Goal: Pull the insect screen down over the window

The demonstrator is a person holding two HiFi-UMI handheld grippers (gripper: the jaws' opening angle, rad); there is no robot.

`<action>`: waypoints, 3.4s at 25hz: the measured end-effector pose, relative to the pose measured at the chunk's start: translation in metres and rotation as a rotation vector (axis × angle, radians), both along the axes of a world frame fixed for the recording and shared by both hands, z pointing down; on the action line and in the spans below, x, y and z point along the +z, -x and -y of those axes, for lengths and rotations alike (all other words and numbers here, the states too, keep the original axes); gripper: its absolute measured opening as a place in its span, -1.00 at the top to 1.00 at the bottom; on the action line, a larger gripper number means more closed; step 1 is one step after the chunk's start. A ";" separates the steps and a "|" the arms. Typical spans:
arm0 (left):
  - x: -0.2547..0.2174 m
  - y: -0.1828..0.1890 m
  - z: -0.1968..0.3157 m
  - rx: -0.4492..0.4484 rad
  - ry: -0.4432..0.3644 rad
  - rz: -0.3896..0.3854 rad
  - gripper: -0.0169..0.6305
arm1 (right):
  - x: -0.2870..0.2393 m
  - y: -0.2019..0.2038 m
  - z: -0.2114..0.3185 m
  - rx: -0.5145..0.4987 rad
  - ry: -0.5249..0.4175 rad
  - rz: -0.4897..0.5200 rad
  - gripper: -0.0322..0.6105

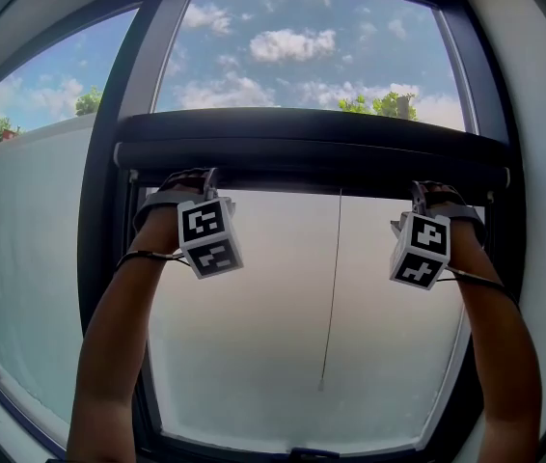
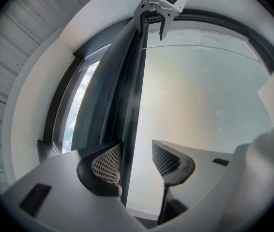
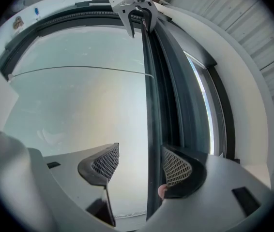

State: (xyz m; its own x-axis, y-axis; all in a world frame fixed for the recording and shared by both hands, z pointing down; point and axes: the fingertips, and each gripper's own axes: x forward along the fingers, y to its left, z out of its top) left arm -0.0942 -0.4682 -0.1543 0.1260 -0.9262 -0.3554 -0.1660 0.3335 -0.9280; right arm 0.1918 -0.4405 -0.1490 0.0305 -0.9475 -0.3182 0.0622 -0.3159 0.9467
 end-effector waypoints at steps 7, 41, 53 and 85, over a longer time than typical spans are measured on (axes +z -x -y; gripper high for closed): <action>0.016 -0.003 -0.004 0.057 0.117 0.003 0.38 | 0.019 -0.002 -0.005 0.018 0.146 -0.022 0.11; 0.114 0.000 -0.015 0.009 0.458 0.090 0.47 | 0.113 0.001 -0.024 0.037 0.527 0.006 0.12; 0.165 0.000 -0.024 0.035 0.687 0.132 0.55 | 0.160 0.001 -0.031 0.066 0.708 -0.003 0.17; 0.264 -0.010 -0.038 0.100 0.896 0.180 0.58 | 0.262 -0.001 -0.040 0.116 0.897 -0.018 0.21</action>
State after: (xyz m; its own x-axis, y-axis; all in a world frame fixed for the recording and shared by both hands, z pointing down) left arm -0.0838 -0.4302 0.1100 0.2037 -0.8275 0.5232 0.0170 -0.5313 -0.8470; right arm 0.1925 -0.4001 0.1127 0.1432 -0.8311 0.5373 0.0649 0.5497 0.8329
